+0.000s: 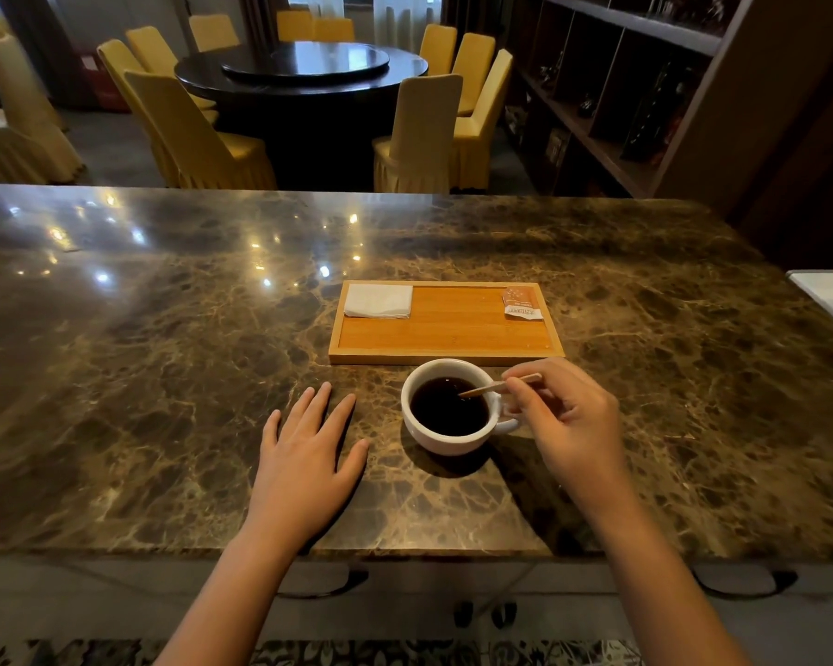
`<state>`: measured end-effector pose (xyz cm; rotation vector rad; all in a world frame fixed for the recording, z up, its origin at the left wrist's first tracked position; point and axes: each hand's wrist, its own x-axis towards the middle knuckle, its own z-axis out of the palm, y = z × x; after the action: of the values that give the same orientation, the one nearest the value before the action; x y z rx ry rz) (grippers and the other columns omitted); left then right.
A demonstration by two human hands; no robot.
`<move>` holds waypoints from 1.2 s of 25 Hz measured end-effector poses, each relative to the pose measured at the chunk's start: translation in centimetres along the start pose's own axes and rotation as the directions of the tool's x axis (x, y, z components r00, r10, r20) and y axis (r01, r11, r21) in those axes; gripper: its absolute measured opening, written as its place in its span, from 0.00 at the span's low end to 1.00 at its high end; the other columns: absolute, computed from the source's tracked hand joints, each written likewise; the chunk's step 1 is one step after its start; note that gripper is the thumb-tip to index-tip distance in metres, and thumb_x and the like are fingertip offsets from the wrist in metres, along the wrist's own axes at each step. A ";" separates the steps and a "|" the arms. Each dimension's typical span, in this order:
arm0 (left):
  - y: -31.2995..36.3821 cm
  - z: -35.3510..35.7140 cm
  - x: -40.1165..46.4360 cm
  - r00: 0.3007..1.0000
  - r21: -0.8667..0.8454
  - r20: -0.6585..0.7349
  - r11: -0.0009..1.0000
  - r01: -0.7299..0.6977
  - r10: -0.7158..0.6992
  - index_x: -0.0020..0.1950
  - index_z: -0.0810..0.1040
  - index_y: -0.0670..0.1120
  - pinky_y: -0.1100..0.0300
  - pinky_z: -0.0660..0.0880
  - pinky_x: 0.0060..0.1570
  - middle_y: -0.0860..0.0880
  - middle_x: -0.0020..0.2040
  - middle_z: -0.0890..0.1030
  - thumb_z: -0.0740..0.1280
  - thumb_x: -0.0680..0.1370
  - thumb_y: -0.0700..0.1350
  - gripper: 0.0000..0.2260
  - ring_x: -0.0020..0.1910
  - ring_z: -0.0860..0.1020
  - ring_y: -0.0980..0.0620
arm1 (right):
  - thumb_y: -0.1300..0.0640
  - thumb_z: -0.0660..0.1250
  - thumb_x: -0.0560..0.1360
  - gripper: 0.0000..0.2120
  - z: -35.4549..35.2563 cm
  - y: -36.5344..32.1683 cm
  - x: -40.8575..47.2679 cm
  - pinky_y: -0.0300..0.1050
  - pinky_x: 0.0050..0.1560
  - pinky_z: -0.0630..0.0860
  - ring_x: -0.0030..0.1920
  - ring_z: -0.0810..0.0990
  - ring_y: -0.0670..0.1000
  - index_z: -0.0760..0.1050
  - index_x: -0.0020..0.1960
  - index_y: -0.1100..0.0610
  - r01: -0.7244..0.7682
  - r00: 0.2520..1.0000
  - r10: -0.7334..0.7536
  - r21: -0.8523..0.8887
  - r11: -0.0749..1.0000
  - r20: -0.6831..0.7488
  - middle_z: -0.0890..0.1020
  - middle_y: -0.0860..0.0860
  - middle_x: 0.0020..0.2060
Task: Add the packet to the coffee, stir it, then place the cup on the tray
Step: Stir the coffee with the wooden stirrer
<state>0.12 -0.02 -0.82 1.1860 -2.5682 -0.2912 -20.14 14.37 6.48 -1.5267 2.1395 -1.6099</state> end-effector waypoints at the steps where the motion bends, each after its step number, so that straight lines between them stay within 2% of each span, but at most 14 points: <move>1: 0.0 0.0 0.0 1.000 -0.001 -0.002 1.000 0.000 0.000 0.71 0.58 0.54 0.44 0.47 0.70 0.47 0.74 0.57 0.45 0.72 0.63 0.29 0.72 0.50 0.51 | 0.61 0.67 0.73 0.03 -0.4 -0.2 0.0 0.42 0.41 0.78 0.41 0.80 0.45 0.80 0.43 0.57 0.010 1.000 -0.009 -0.034 0.999 0.023 0.81 0.48 0.39; 5: 0.0 0.0 0.0 1.000 -0.001 0.003 1.000 -0.002 0.002 0.71 0.58 0.54 0.44 0.47 0.70 0.47 0.74 0.57 0.45 0.72 0.63 0.30 0.72 0.50 0.51 | 0.60 0.67 0.73 0.03 -1.6 -1.0 0.1 0.38 0.39 0.77 0.40 0.79 0.45 0.80 0.42 0.56 -0.056 0.992 0.062 -0.055 0.997 0.107 0.81 0.45 0.38; 10: 0.1 -0.1 0.0 1.000 0.000 0.007 1.000 0.004 -0.004 0.71 0.58 0.54 0.44 0.46 0.70 0.47 0.74 0.57 0.44 0.72 0.63 0.30 0.72 0.50 0.51 | 0.62 0.67 0.73 0.05 -0.2 -0.9 0.1 0.40 0.38 0.81 0.40 0.84 0.48 0.80 0.44 0.55 -0.255 0.961 0.215 0.264 0.930 0.174 0.84 0.51 0.40; 13: 0.1 -0.1 0.0 1.000 -0.001 0.006 1.000 0.004 -0.004 0.71 0.58 0.54 0.44 0.46 0.70 0.47 0.74 0.57 0.44 0.72 0.64 0.30 0.72 0.50 0.51 | 0.63 0.66 0.73 0.06 0.9 -0.7 0.2 0.36 0.36 0.80 0.38 0.84 0.47 0.79 0.43 0.54 -0.211 0.976 0.186 0.293 0.933 0.109 0.83 0.52 0.40; 15: 0.1 -0.1 0.0 1.000 -0.002 0.006 1.000 0.002 -0.002 0.71 0.58 0.54 0.44 0.46 0.70 0.47 0.74 0.57 0.44 0.72 0.64 0.30 0.72 0.50 0.51 | 0.62 0.67 0.74 0.05 1.0 -0.3 0.3 0.36 0.37 0.79 0.40 0.82 0.46 0.80 0.43 0.54 -0.108 0.994 0.100 0.186 0.977 0.049 0.82 0.50 0.40; 17: 0.1 -0.1 0.0 1.000 -0.002 0.001 1.000 0.002 -0.002 0.71 0.58 0.54 0.44 0.46 0.70 0.47 0.74 0.57 0.44 0.72 0.63 0.30 0.72 0.50 0.51 | 0.60 0.67 0.74 0.04 0.4 0.1 0.4 0.40 0.39 0.79 0.41 0.80 0.46 0.80 0.43 0.55 -0.014 1.000 0.013 0.073 0.997 0.010 0.81 0.48 0.39; 21: 0.0 0.1 0.0 1.000 0.003 -0.004 1.000 0.003 -0.003 0.71 0.58 0.54 0.44 0.47 0.70 0.47 0.74 0.57 0.45 0.72 0.63 0.30 0.72 0.51 0.51 | 0.60 0.67 0.73 0.04 -1.4 0.0 0.4 0.44 0.39 0.78 0.39 0.79 0.45 0.79 0.42 0.57 0.034 0.998 -0.031 -0.078 0.996 0.047 0.81 0.48 0.37; 24: 0.0 0.1 0.1 1.000 0.004 0.000 1.000 0.004 -0.004 0.71 0.58 0.54 0.44 0.46 0.70 0.47 0.74 0.57 0.45 0.72 0.64 0.30 0.72 0.50 0.51 | 0.60 0.68 0.72 0.03 -1.4 -0.8 0.2 0.44 0.39 0.80 0.40 0.80 0.46 0.79 0.41 0.55 -0.040 0.993 0.043 -0.024 0.999 0.114 0.81 0.45 0.38; 27: 0.0 0.0 0.0 1.000 -0.001 -0.008 1.000 0.002 -0.002 0.71 0.58 0.54 0.44 0.47 0.69 0.47 0.74 0.57 0.45 0.72 0.63 0.29 0.72 0.51 0.51 | 0.61 0.68 0.72 0.05 0.0 -1.3 0.1 0.36 0.38 0.80 0.41 0.82 0.47 0.79 0.42 0.52 -0.118 0.983 0.095 0.144 0.983 0.156 0.82 0.46 0.41; 30: 0.0 0.0 -0.1 1.000 0.000 -0.002 1.000 0.002 -0.002 0.71 0.58 0.54 0.44 0.47 0.70 0.47 0.74 0.57 0.45 0.72 0.63 0.29 0.72 0.51 0.51 | 0.63 0.67 0.73 0.09 1.3 -1.1 0.5 0.34 0.38 0.79 0.40 0.82 0.47 0.79 0.41 0.50 -0.115 0.991 0.094 0.240 0.964 0.099 0.82 0.48 0.41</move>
<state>0.16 0.01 -0.88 1.1886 -2.5653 -0.2902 -18.97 13.16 6.93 -1.3591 1.8614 -1.6663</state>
